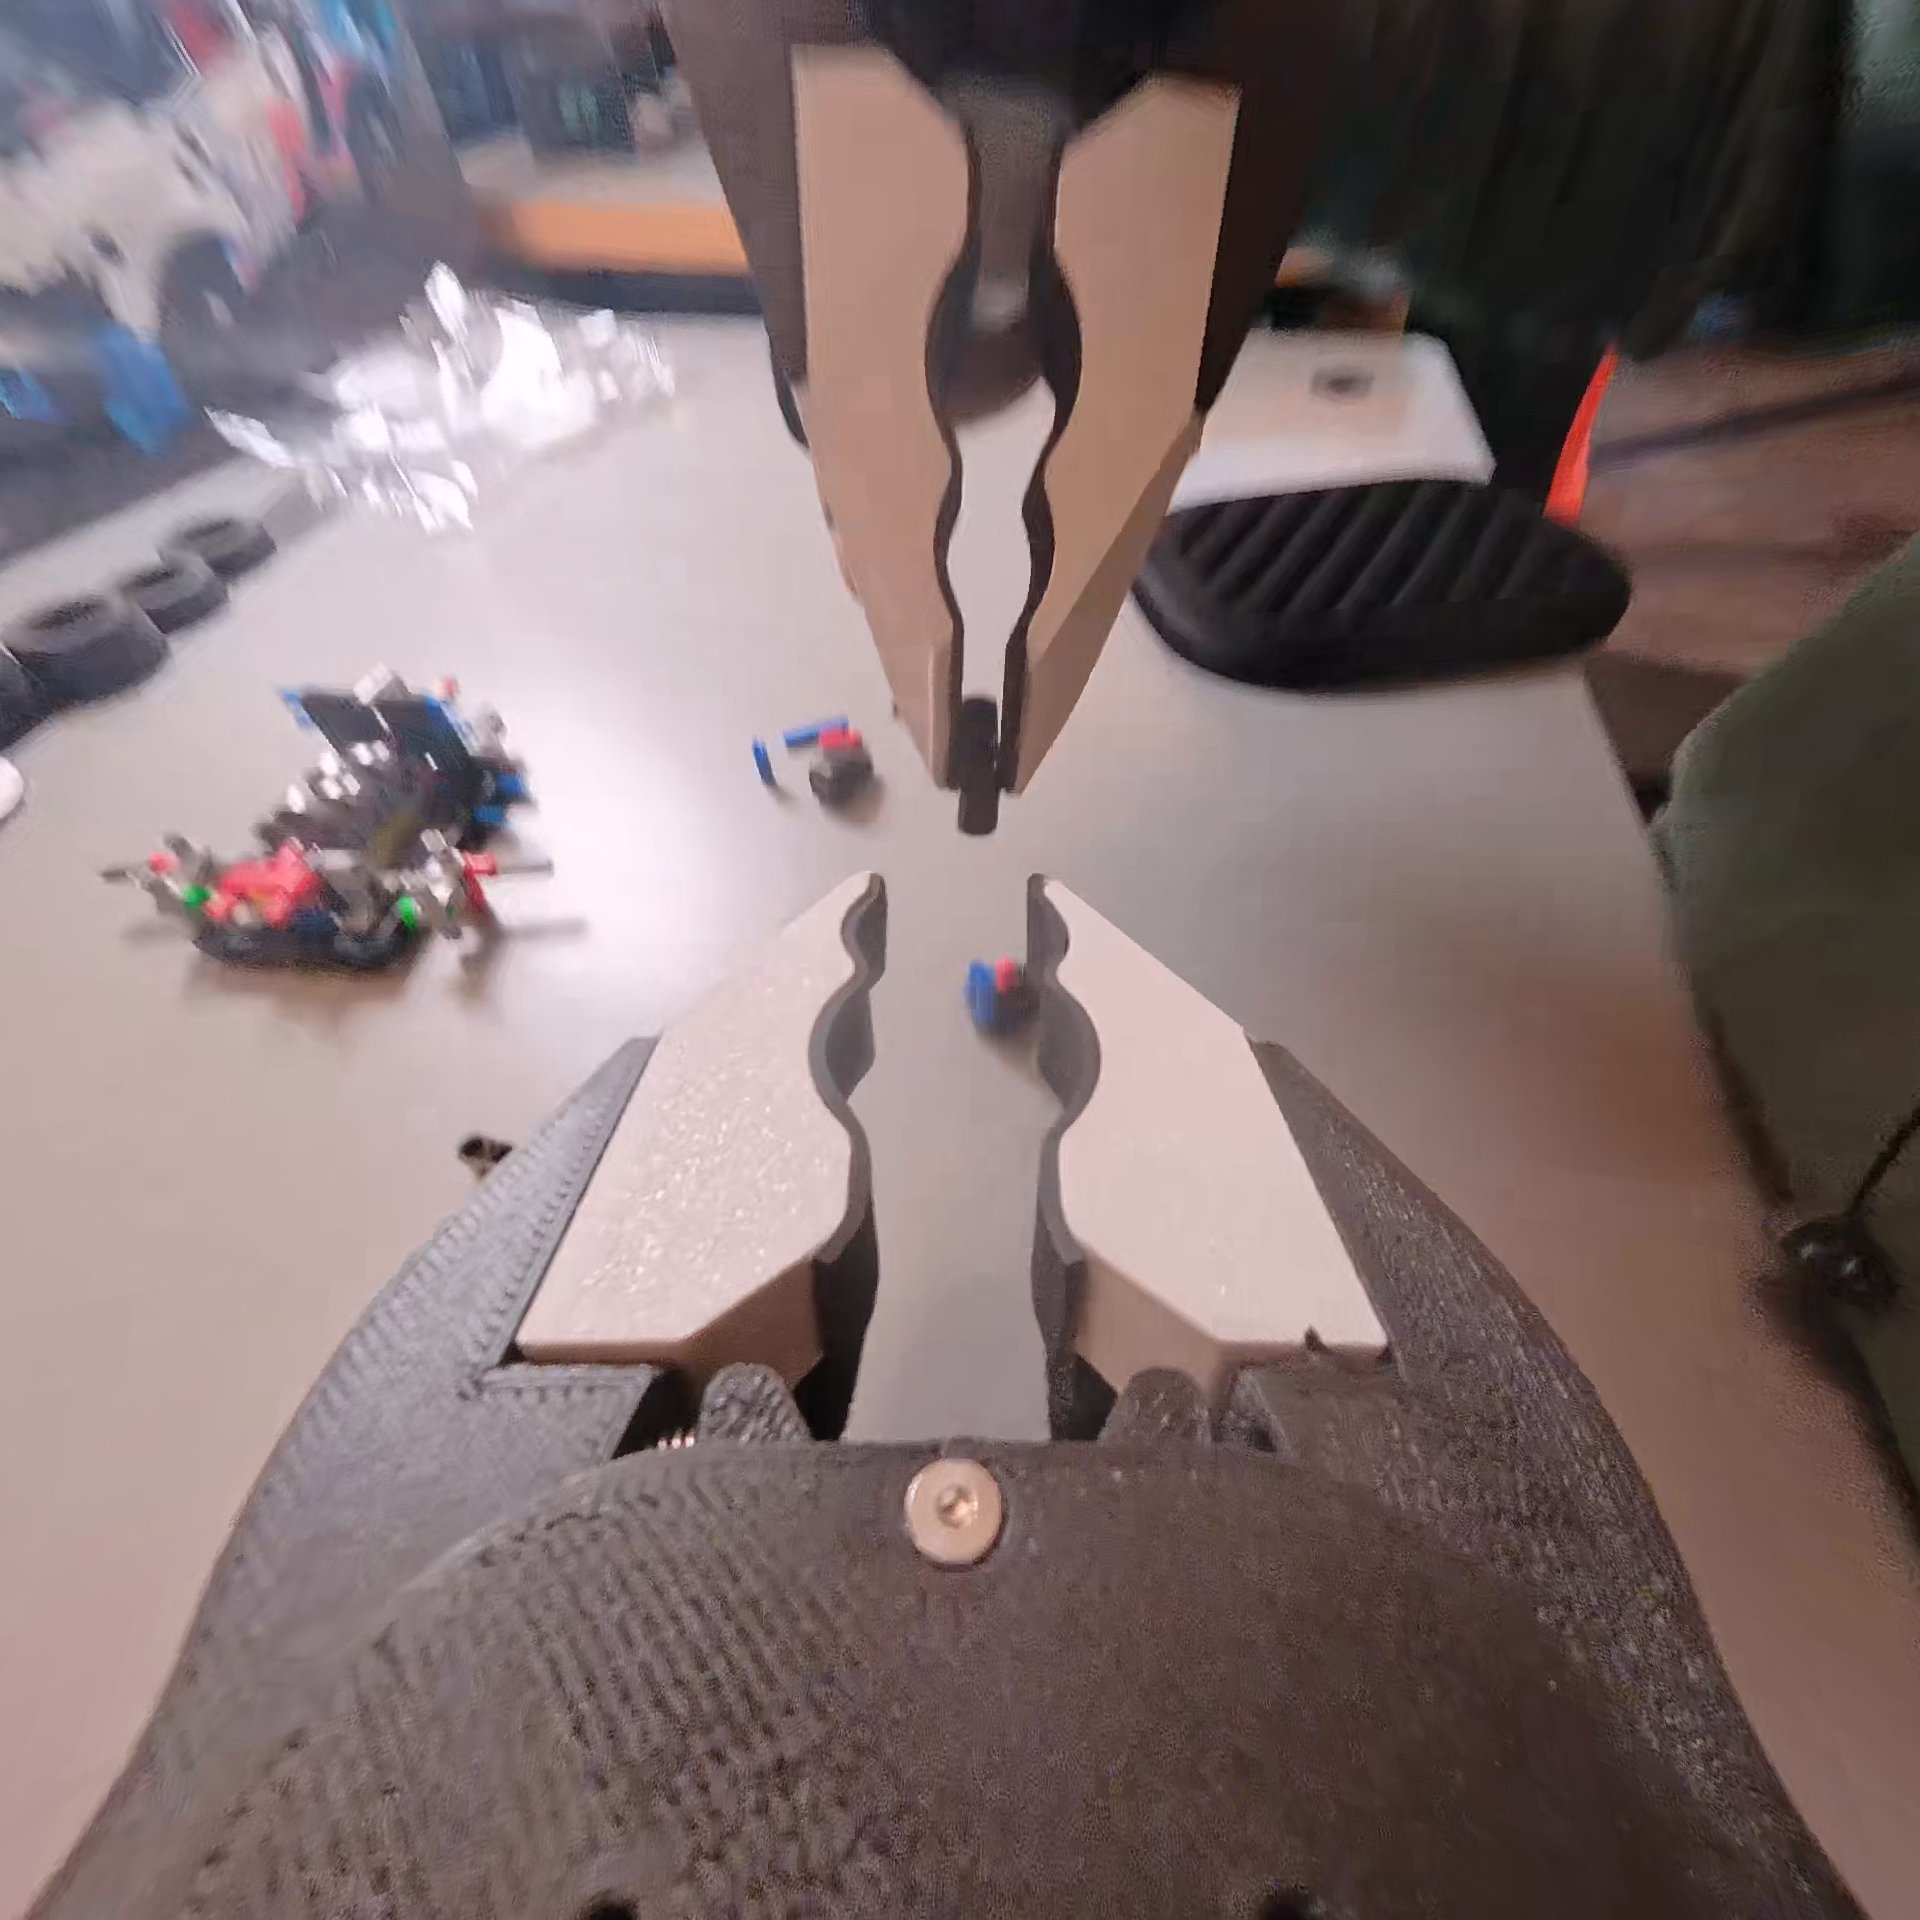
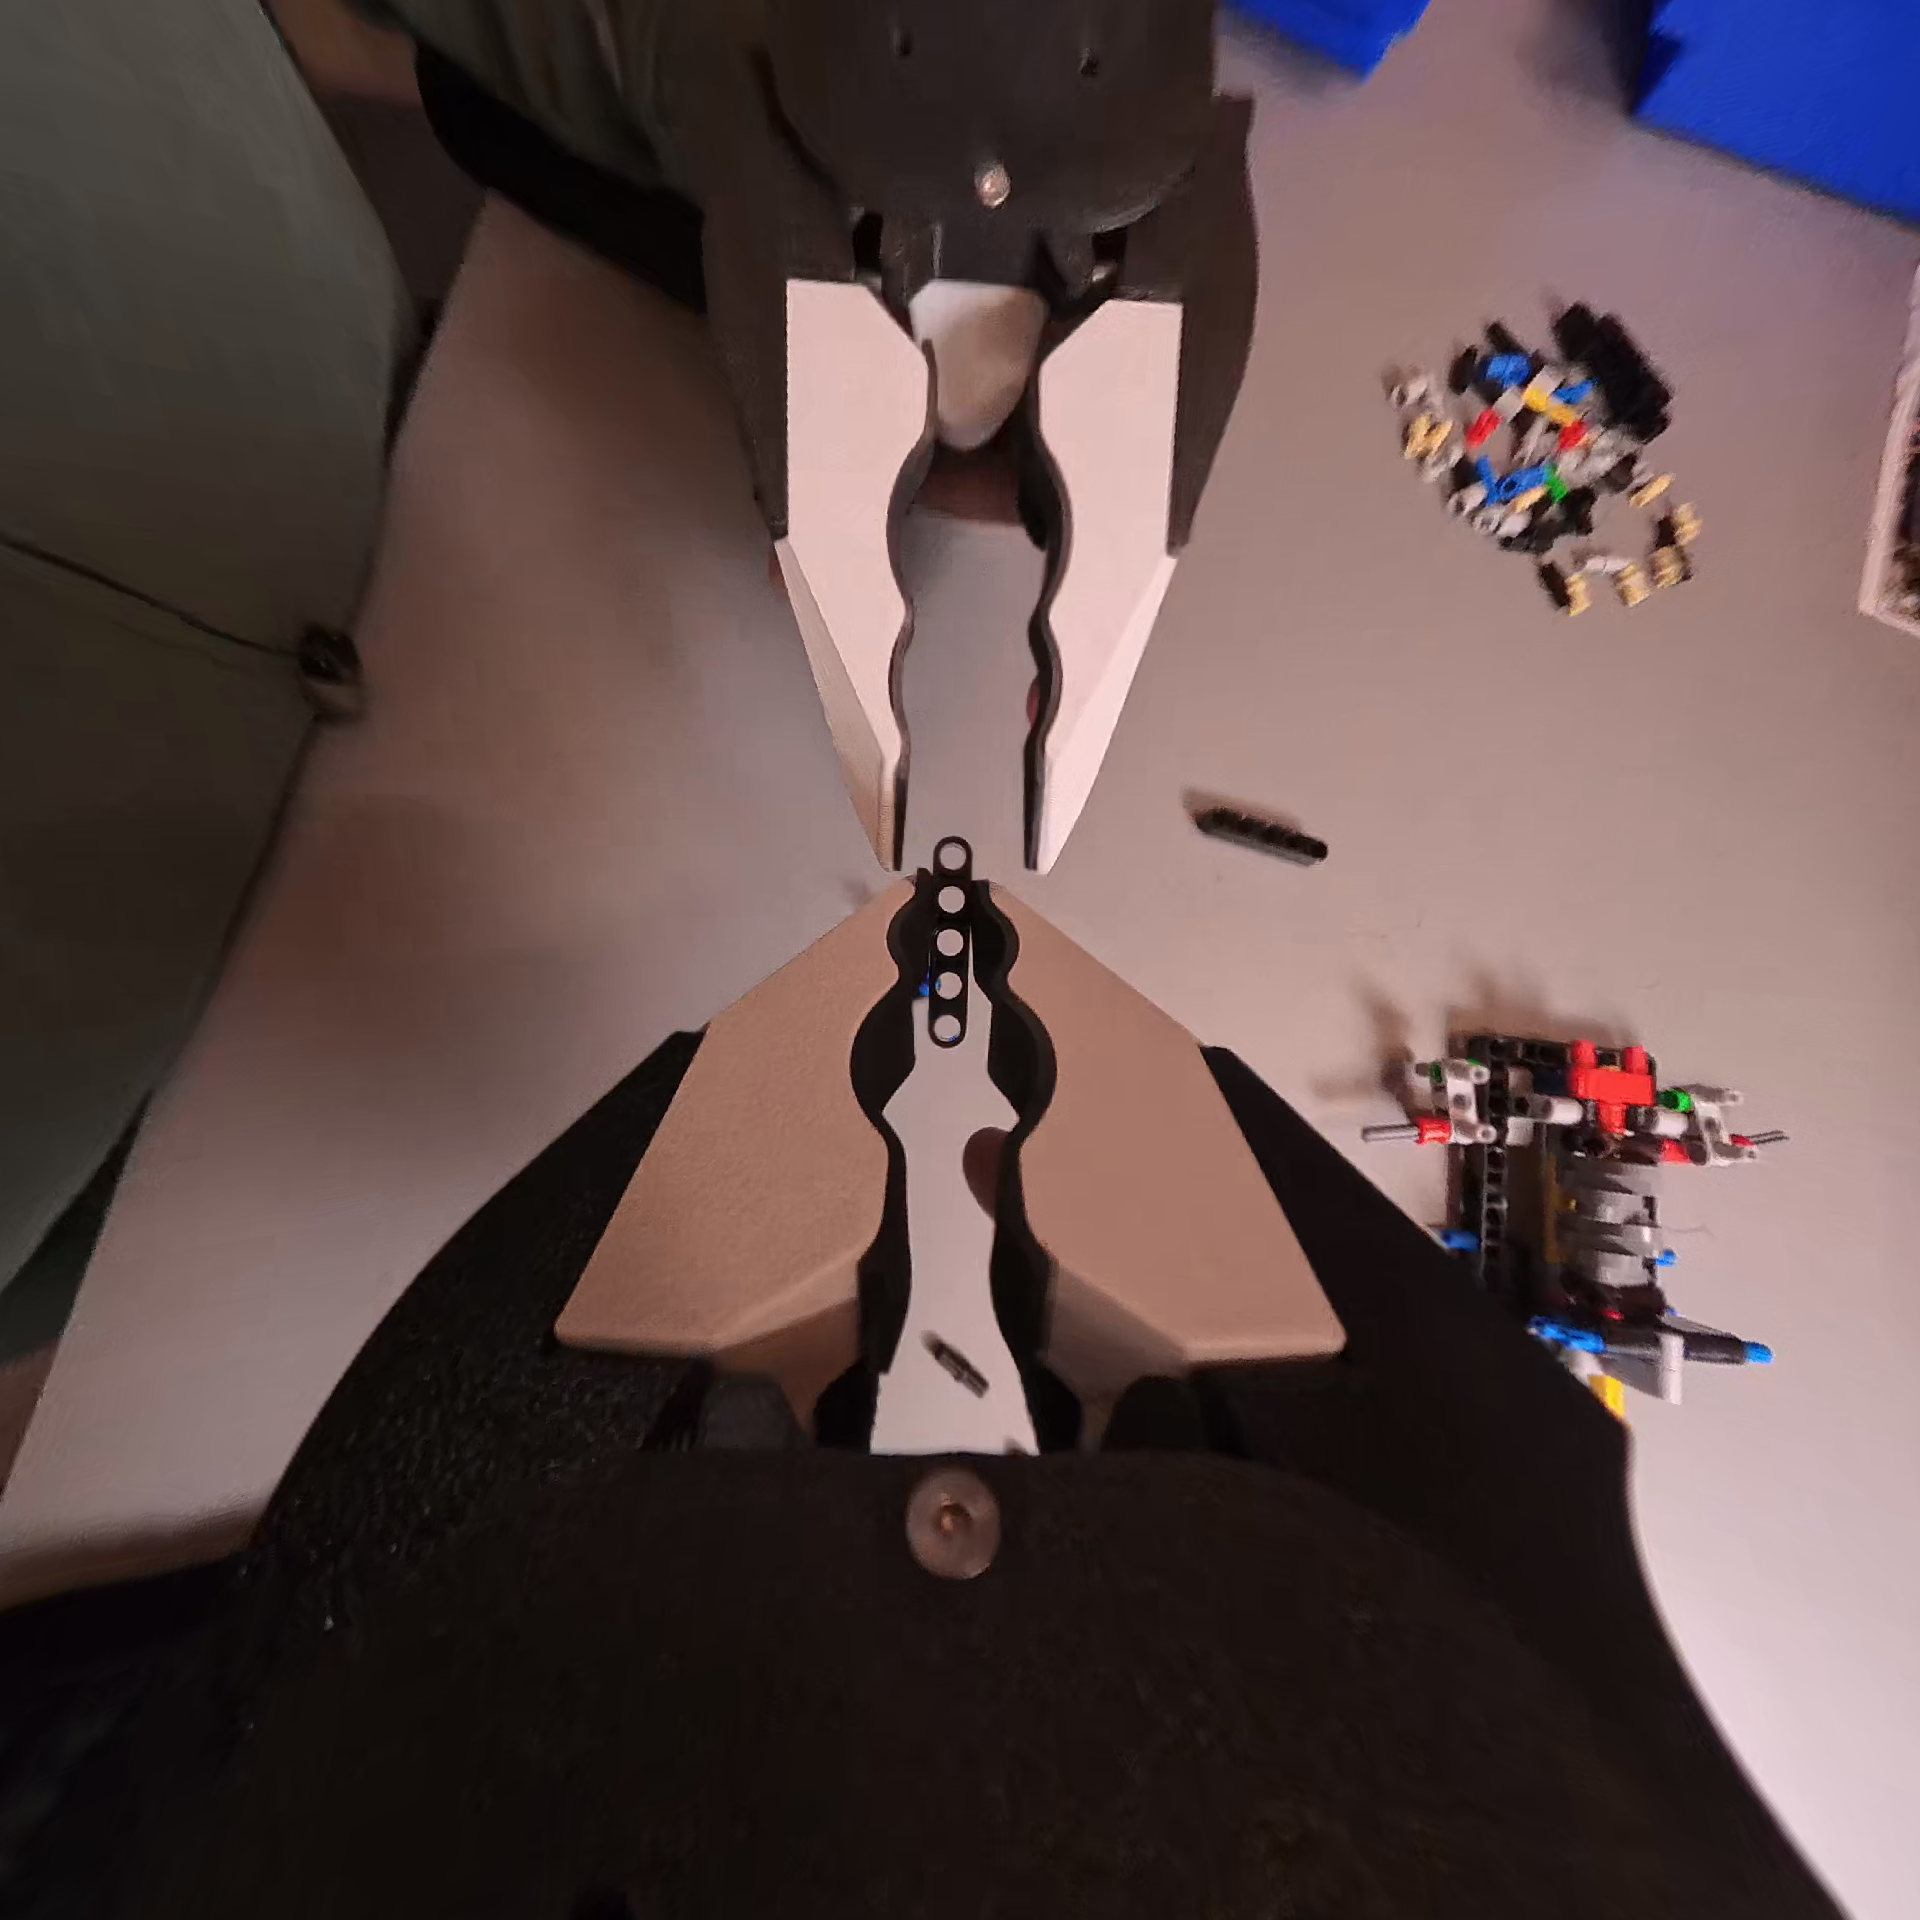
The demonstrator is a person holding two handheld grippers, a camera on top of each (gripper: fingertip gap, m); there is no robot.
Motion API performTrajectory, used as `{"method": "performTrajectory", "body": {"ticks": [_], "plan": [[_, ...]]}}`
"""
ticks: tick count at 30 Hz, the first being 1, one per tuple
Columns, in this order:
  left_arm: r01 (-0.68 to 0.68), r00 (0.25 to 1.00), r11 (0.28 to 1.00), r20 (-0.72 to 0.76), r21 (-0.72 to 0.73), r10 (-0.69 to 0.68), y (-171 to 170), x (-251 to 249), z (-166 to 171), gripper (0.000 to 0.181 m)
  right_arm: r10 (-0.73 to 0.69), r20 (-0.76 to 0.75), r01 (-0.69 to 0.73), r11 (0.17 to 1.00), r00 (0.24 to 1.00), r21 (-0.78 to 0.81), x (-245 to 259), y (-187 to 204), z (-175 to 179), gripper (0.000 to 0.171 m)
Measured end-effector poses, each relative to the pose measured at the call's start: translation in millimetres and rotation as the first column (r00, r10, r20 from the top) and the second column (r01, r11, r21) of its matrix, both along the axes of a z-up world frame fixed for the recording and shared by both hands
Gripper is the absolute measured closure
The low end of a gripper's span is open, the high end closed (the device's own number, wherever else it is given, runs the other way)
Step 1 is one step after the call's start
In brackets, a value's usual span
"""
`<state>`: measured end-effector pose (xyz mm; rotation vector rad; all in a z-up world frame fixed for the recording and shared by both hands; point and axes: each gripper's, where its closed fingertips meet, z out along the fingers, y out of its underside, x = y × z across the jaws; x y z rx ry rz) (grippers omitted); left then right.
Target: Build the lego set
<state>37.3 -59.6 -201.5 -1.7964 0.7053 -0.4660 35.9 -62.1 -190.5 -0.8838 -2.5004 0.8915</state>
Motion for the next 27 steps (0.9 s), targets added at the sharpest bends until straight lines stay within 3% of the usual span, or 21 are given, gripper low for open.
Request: {"method": "performTrajectory", "body": {"ticks": [4, 7, 27], "plan": [[0.013, 0.990, 0.983, -0.136, -0.182, -0.039, -1, 5, -45, 0.156, 0.047, 0.115, -0.060, 0.992, 0.992, 0.113, 3, 0, -28, 0.167], [0.022, 0.979, 0.971, -0.190, -0.239, -0.069, 0, 8, -60, 0.158, 0.066, 0.167, -0.091, 0.985, 0.984, 0.146, 5, 0, -42, 0.167], [0.068, 0.968, 0.969, -0.221, -0.239, -0.122, 9, 15, -64, 0.174, 0.077, 0.263, -0.127, 0.975, 0.962, 0.180, 9, 10, -58, 0.167]]}}
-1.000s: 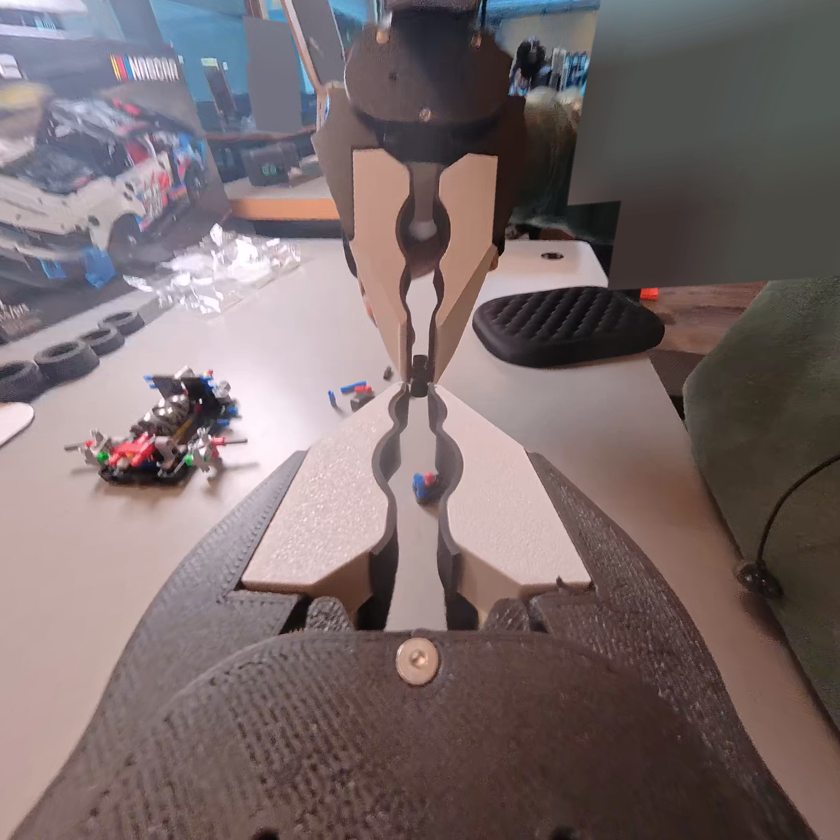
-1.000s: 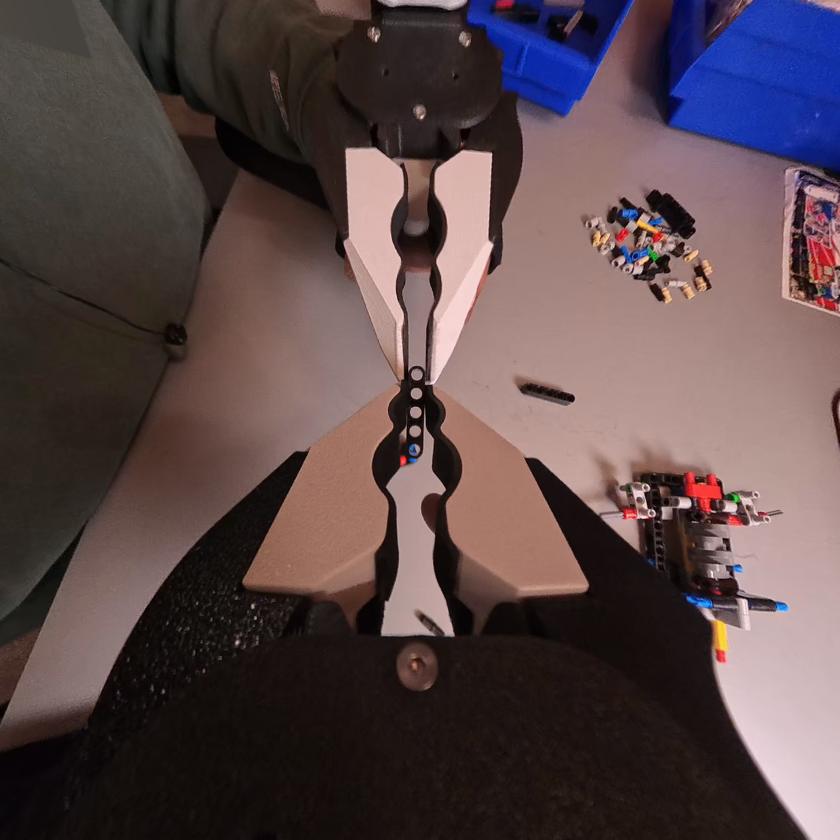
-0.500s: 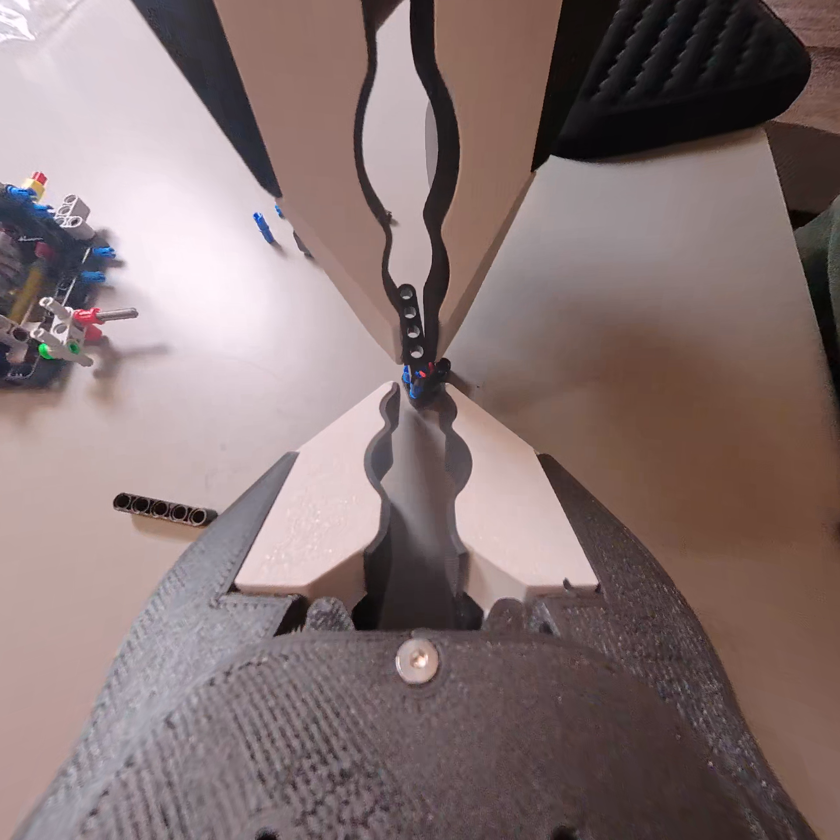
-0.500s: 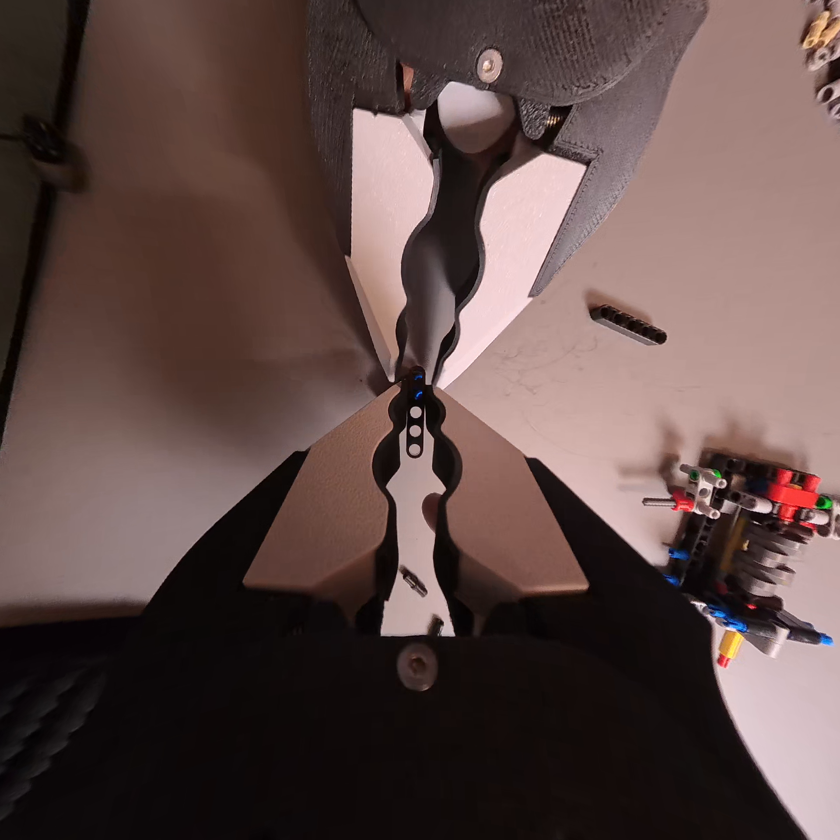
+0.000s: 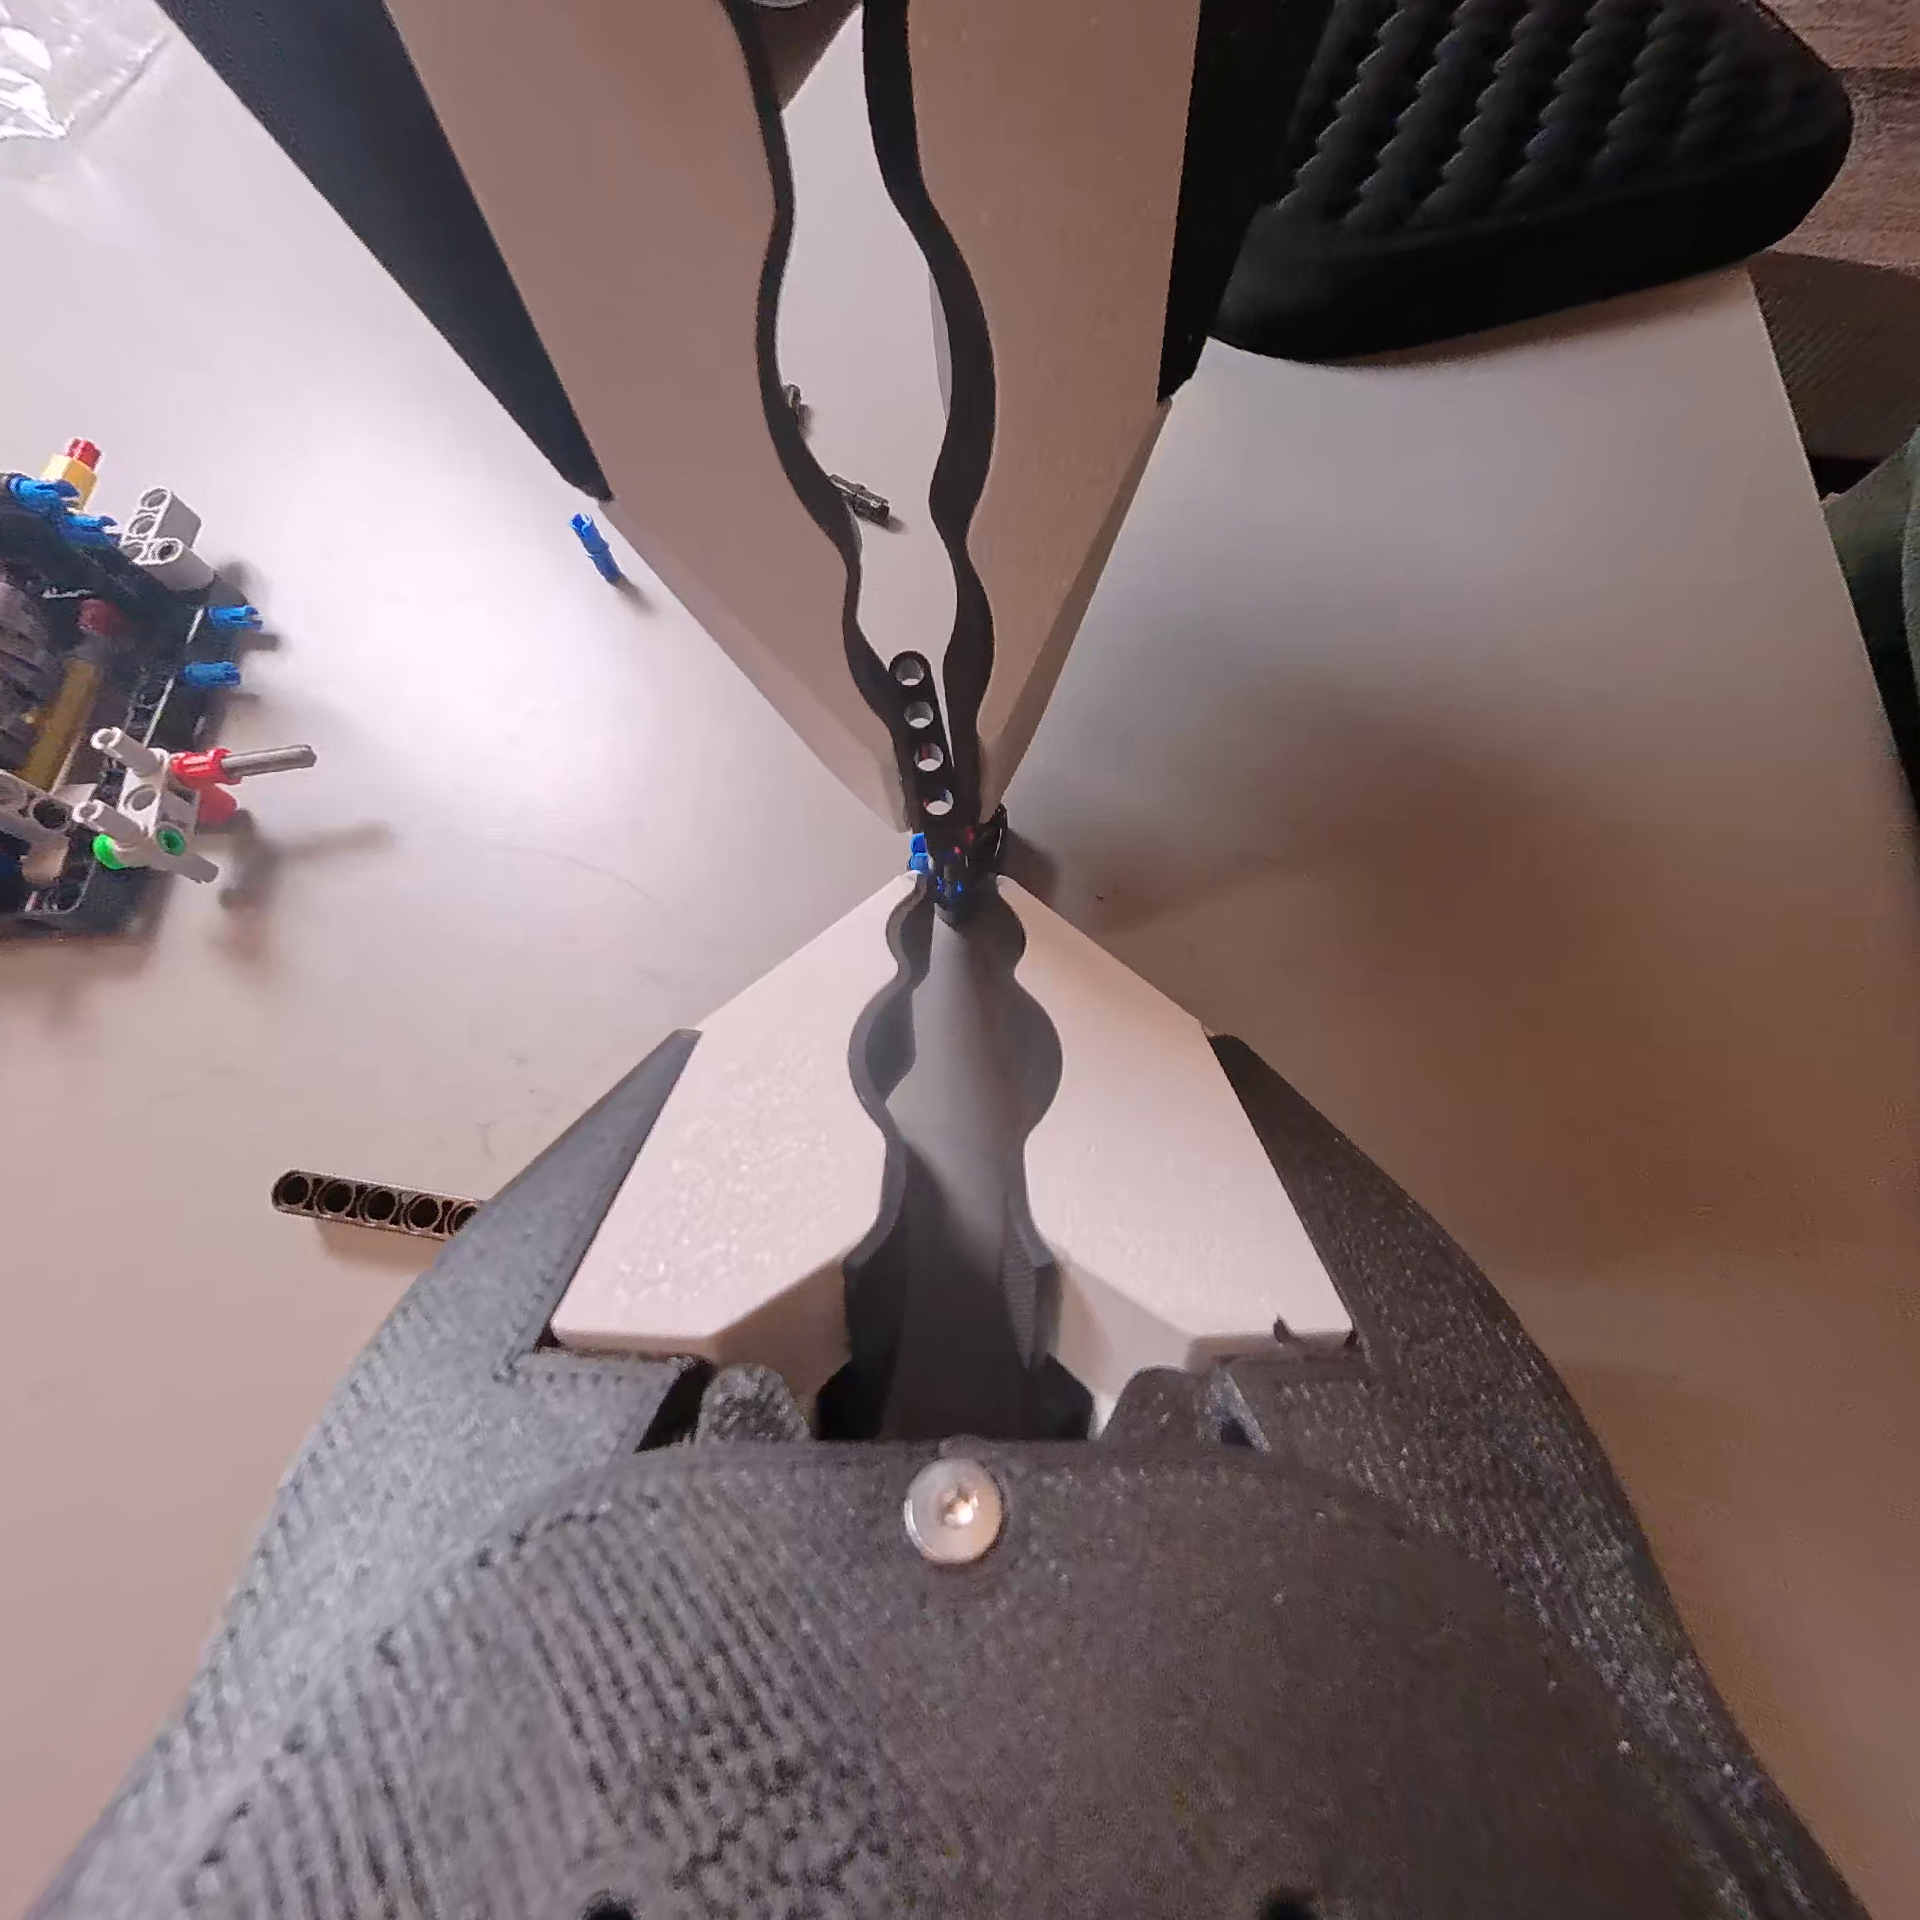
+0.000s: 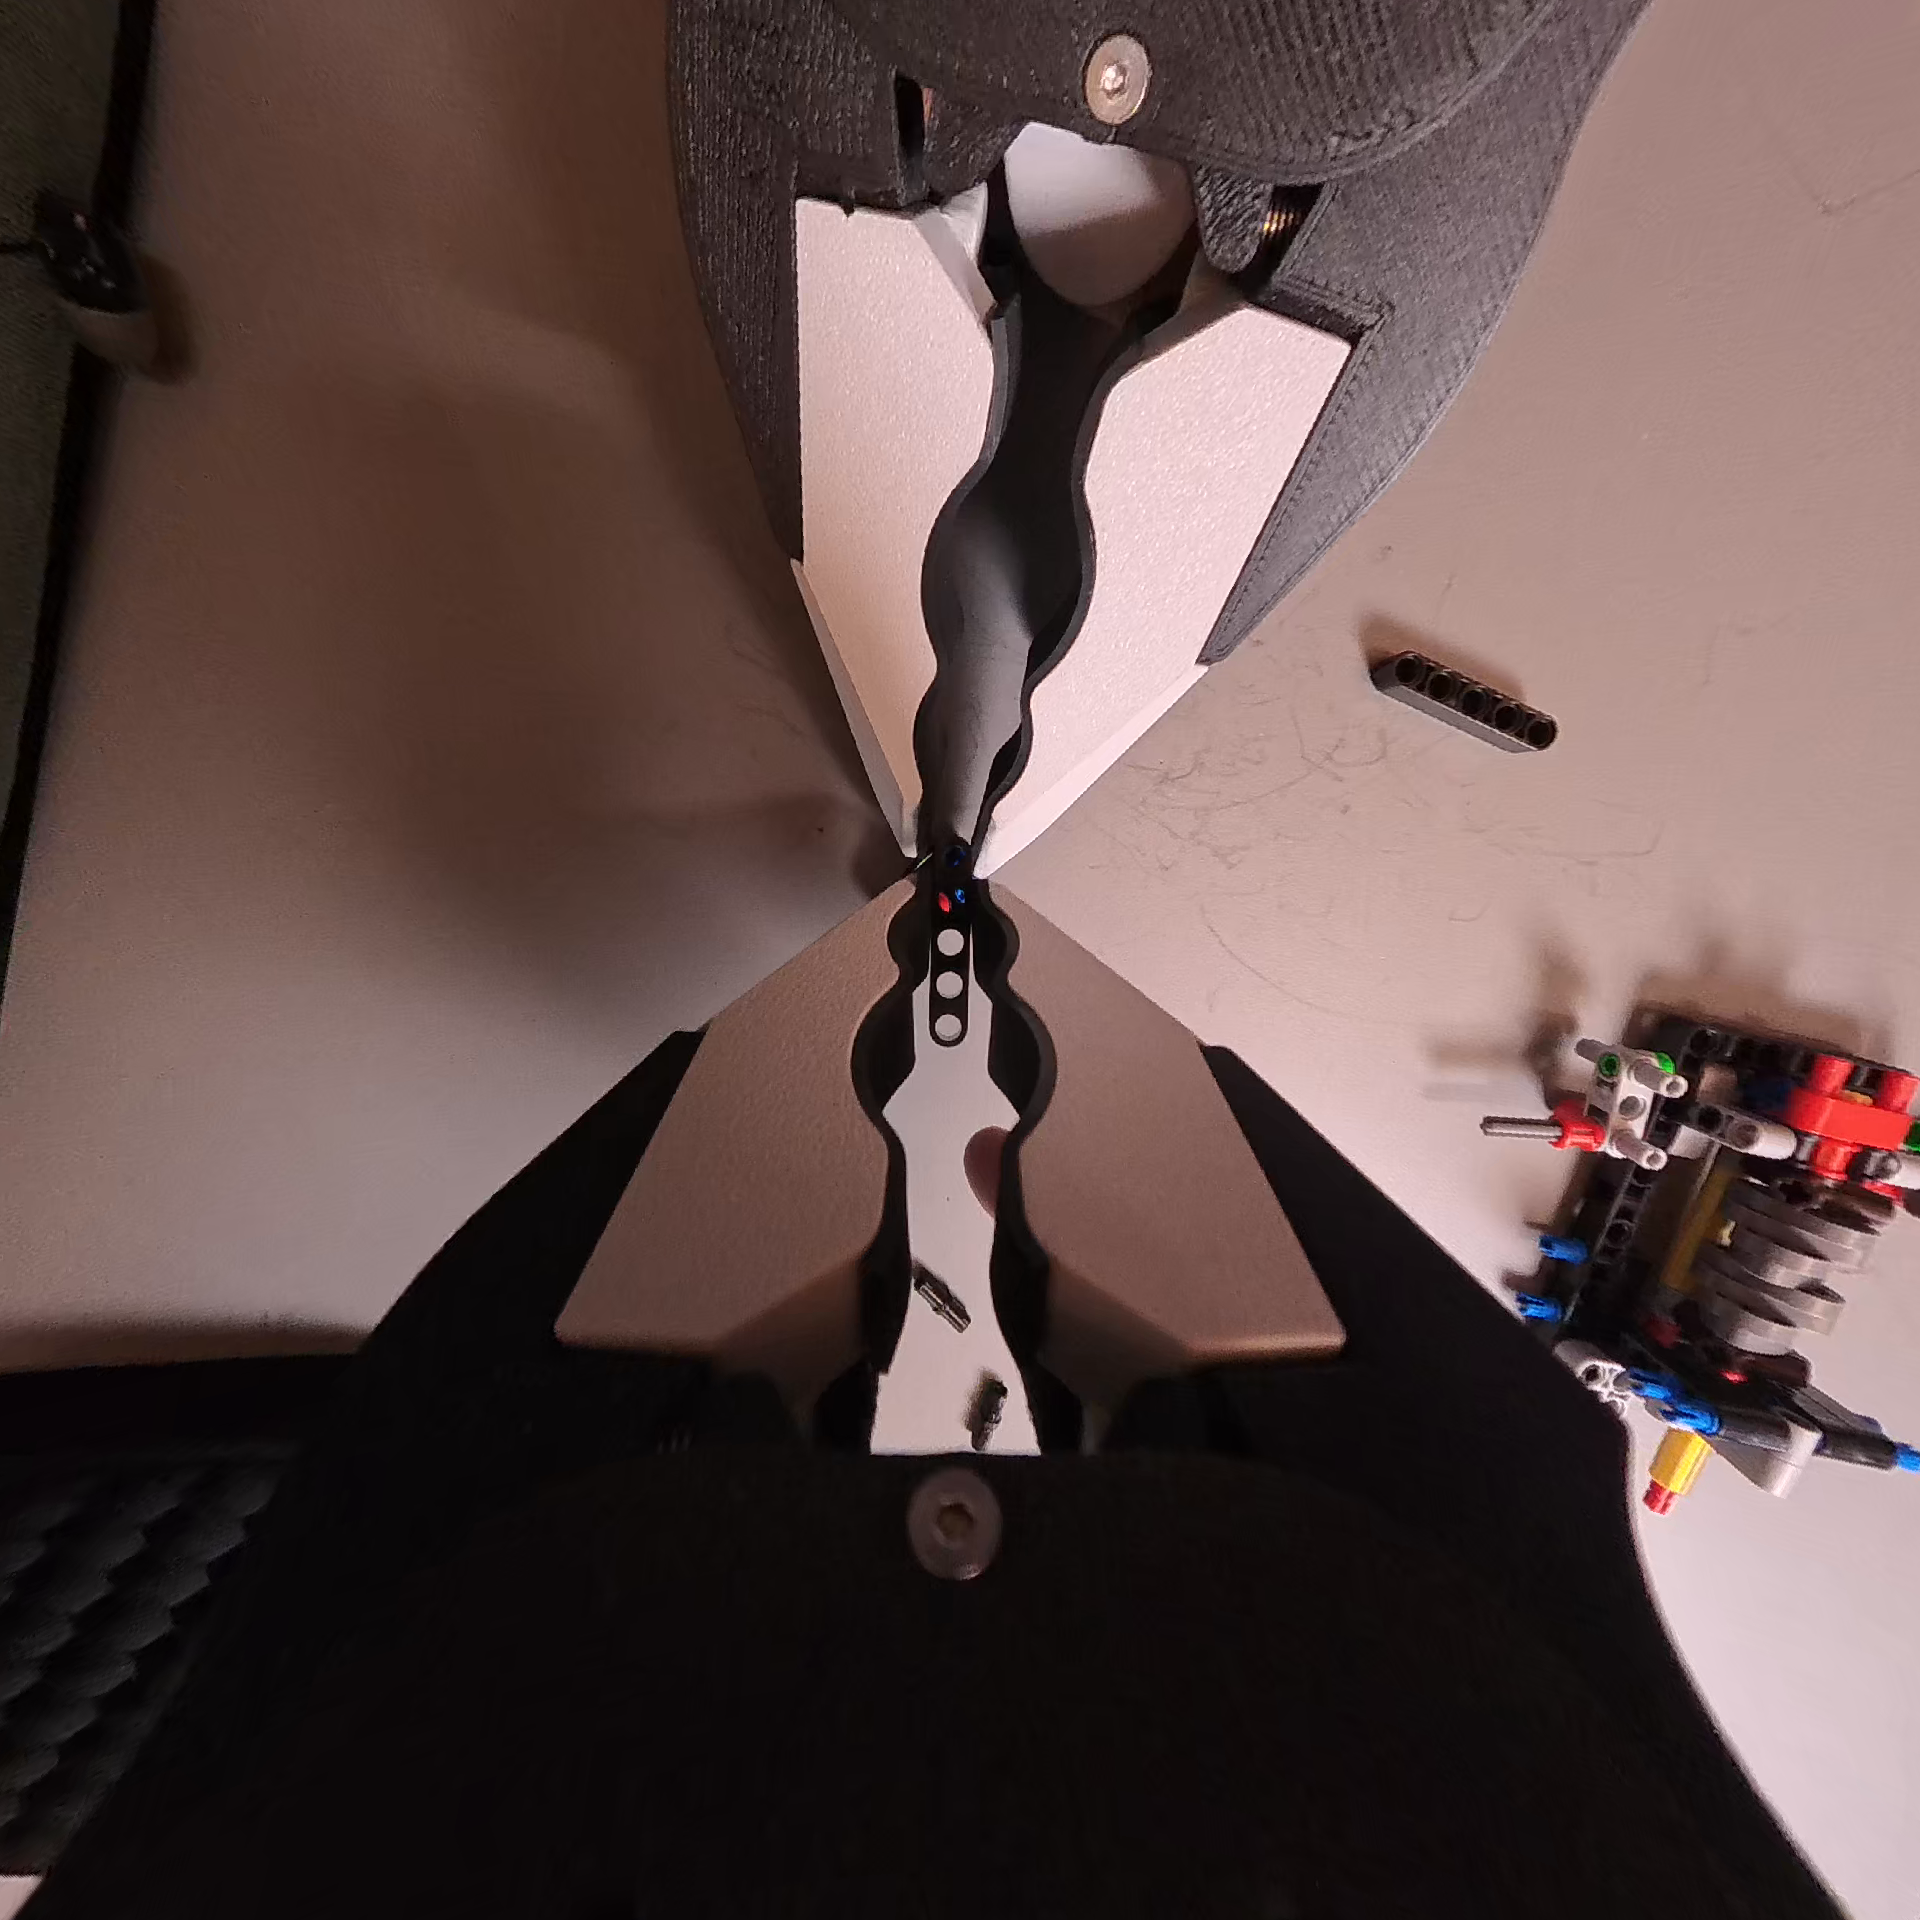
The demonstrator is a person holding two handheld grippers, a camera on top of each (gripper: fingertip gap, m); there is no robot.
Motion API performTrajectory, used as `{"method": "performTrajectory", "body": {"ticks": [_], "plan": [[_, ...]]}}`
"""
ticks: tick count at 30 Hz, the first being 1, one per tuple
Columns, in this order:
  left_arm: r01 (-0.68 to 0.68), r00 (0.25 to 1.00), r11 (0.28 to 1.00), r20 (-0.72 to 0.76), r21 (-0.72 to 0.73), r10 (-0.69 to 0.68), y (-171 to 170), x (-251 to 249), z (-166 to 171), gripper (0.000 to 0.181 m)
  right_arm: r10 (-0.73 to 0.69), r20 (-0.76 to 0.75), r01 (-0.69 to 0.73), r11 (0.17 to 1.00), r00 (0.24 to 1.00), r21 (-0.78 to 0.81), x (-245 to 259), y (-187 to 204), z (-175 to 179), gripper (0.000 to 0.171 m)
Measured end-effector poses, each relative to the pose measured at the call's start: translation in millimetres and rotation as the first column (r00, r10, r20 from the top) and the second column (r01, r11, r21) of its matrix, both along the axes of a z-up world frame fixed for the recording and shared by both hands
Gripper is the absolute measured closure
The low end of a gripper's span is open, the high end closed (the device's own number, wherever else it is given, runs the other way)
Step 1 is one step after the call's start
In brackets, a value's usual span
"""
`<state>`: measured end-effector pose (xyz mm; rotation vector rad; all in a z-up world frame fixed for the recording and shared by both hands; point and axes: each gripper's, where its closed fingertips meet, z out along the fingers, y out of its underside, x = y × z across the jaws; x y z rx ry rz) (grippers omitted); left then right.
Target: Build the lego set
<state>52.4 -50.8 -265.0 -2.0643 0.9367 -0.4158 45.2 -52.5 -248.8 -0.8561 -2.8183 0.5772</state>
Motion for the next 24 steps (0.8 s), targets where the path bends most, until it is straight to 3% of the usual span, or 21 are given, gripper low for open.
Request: {"method": "performTrajectory", "body": {"ticks": [16, 24], "plan": [[0.017, 0.999, 1.000, -0.044, 0.010, -0.017, 2.5, 1.8, -4.0, 0.177, 0.060, 0.065, -0.065, 0.995, 0.996, 0.072, 1.1, -0.5, -4.4, 0.167], [-0.007, 1.000, 1.000, 0.018, 0.018, 0.006, 1.6, -2.3, 3.3, 0.173, 0.044, 0.065, -0.049, 0.996, 0.997, 0.075, 0.8, 0.6, -4.3, 0.167]]}}
